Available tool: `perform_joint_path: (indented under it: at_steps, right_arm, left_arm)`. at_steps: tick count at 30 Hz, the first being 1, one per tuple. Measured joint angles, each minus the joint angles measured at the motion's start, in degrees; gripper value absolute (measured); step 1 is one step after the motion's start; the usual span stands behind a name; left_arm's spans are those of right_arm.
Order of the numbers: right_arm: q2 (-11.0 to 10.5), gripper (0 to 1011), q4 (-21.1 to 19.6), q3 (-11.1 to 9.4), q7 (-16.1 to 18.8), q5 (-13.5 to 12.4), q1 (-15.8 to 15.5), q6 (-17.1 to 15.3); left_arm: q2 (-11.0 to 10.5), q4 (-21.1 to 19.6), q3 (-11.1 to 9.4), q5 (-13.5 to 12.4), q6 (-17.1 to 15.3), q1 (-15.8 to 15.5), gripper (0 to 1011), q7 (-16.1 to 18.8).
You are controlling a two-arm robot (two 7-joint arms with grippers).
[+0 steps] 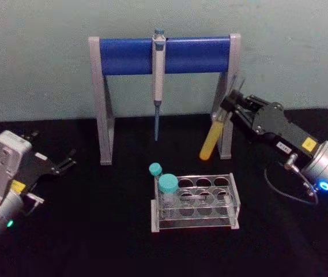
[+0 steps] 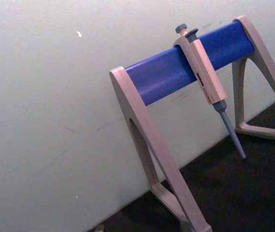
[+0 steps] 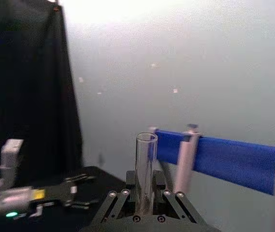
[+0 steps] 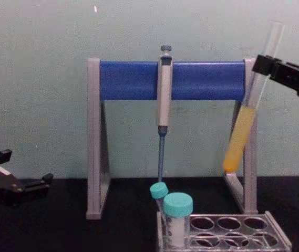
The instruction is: Pick up the test tube from the test tube rack, shake it, then place it back into the test tube rack.
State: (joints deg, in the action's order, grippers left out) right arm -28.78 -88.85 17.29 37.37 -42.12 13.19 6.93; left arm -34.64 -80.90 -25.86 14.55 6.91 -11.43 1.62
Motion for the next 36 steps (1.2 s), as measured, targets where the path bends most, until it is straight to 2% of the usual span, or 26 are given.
perform_joint_path:
  at_steps: [5,8,9,13,17,18,23,27,31,34,36]
  right_arm:
    - [-1.52,228,-0.58,1.45,3.17,-1.71,0.34,-1.29]
    - [-3.57,229,-1.48,2.59,5.46,-2.56,0.35,-2.96]
    - [-3.57,228,-1.48,2.59,5.46,-2.56,0.35,-2.96]
    - [-6.77,228,-3.18,3.04,6.03,-2.72,-0.32,-4.74]
    - [-9.57,228,-4.97,2.29,4.71,-2.52,-1.62,-5.18]
    - [-10.65,228,-5.8,1.9,3.44,-1.88,-2.21,-5.15]
    - [-12.38,229,-7.4,0.65,-0.35,0.45,-3.47,-4.24]
    - [-12.36,228,-8.6,-0.33,-4.64,4.07,-4.35,-2.94]
    - [-11.32,228,-8.78,-0.95,-7.22,6.24,-4.59,-1.99]
    - [-9.1,228,-8.4,-1.87,-9.86,7.89,-4.73,-0.35]
    - [-8.06,228,-7.93,-2.1,-10.37,8.04,-4.7,0.3]
  left_arm:
    - [0.0,0.0,0.0,0.0,0.0,0.0,1001,0.0]
    - [0.0,0.0,0.0,0.0,0.0,0.0,1001,0.0]
    - [0.0,0.0,0.0,0.0,0.0,0.0,1001,0.0]
    - [0.0,0.0,0.0,0.0,0.0,0.0,1001,0.0]
    - [0.0,0.0,0.0,0.0,0.0,0.0,1001,0.0]
    - [0.0,0.0,0.0,0.0,0.0,0.0,1001,0.0]
    - [0.0,0.0,0.0,0.0,0.0,0.0,1001,0.0]
    - [0.0,0.0,0.0,0.0,0.0,0.0,1001,0.0]
    - [0.0,0.0,0.0,0.0,0.0,0.0,1001,0.0]
    - [0.0,0.0,0.0,0.0,0.0,0.0,1001,0.0]
    - [0.0,0.0,0.0,0.0,0.0,0.0,1001,0.0]
